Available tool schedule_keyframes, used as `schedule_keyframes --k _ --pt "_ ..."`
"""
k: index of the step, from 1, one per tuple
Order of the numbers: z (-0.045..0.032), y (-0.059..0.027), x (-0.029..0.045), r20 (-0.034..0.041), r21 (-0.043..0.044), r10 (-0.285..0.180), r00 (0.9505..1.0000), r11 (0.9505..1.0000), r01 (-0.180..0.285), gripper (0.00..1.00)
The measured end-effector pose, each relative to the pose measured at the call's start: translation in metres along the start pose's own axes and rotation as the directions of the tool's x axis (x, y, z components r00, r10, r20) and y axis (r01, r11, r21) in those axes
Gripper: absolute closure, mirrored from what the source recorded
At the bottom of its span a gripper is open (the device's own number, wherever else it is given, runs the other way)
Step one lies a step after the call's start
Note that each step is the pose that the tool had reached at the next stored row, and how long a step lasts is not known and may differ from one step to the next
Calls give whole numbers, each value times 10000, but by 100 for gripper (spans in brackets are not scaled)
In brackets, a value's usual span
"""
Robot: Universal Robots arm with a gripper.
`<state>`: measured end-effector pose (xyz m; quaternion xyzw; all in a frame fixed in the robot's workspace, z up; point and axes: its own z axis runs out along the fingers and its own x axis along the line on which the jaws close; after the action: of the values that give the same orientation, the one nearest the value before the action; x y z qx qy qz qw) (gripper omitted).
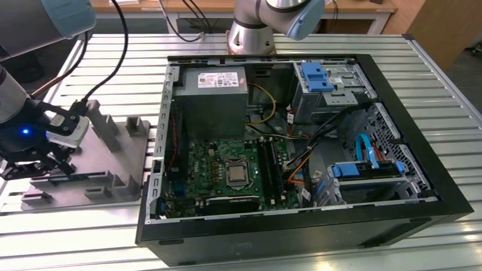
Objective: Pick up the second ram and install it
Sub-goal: 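Pick up the second ram and move it above second insertion slot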
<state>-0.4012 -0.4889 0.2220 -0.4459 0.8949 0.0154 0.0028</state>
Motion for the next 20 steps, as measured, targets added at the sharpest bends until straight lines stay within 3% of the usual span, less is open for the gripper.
schedule_keyframes --k 9,14,20 --pt "0 0 0 -26 -21 -1049 9945 9945 1048 90" --pt "0 0 0 -38 -34 -1643 9864 9864 1643 90" --pt "0 0 0 -52 -49 -2295 9733 9733 2295 90"
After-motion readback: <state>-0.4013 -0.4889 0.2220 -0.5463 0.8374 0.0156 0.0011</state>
